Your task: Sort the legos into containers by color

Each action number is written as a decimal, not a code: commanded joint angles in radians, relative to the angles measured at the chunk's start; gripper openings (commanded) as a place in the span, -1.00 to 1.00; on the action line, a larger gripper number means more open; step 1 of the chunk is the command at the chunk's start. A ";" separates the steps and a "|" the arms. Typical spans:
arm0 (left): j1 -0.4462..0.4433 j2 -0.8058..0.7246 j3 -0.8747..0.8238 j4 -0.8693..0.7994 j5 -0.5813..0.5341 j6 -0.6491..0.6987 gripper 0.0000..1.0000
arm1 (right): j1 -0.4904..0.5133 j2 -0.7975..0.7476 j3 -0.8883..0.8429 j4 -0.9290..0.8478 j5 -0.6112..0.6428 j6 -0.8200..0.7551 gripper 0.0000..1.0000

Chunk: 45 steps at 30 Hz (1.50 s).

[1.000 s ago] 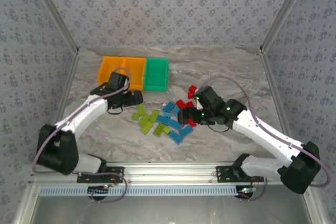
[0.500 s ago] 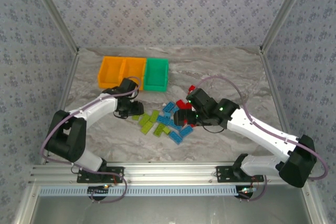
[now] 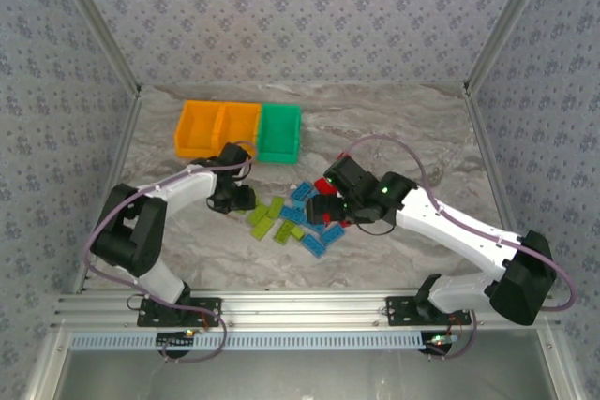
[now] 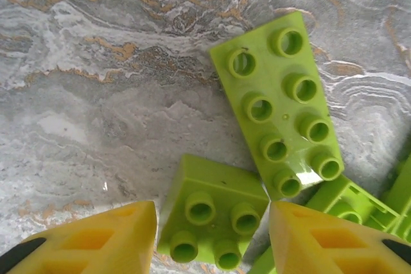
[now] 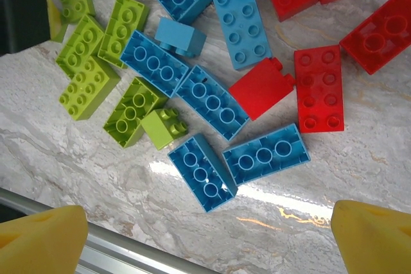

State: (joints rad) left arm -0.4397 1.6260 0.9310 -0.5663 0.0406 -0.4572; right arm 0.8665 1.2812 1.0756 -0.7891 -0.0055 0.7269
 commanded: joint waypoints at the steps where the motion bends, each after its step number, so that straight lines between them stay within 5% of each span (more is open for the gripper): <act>1: -0.001 0.037 -0.003 -0.006 0.010 0.016 -0.14 | 0.010 0.014 0.036 -0.030 0.025 0.016 1.00; 12: 0.009 -0.088 0.009 -0.020 -0.090 0.003 -0.45 | 0.029 0.016 0.067 -0.052 0.053 0.024 1.00; 18: 0.163 -0.207 0.097 0.051 -0.150 0.003 -0.46 | 0.040 0.000 0.074 -0.052 0.081 0.031 1.00; 28: 0.373 0.157 0.512 0.121 -0.159 0.008 -0.46 | 0.069 -0.022 0.061 -0.056 0.104 0.054 1.00; 38: 0.423 0.430 0.839 -0.010 -0.062 0.012 -0.11 | 0.087 -0.096 0.035 -0.077 0.154 0.085 1.00; 45: 0.419 0.210 0.657 0.022 0.043 -0.043 0.04 | 0.056 -0.116 0.009 -0.091 0.207 0.091 1.00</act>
State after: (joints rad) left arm -0.0151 1.9938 1.6516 -0.5266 0.0143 -0.4686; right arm 0.9405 1.1805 1.1030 -0.8417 0.1452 0.8005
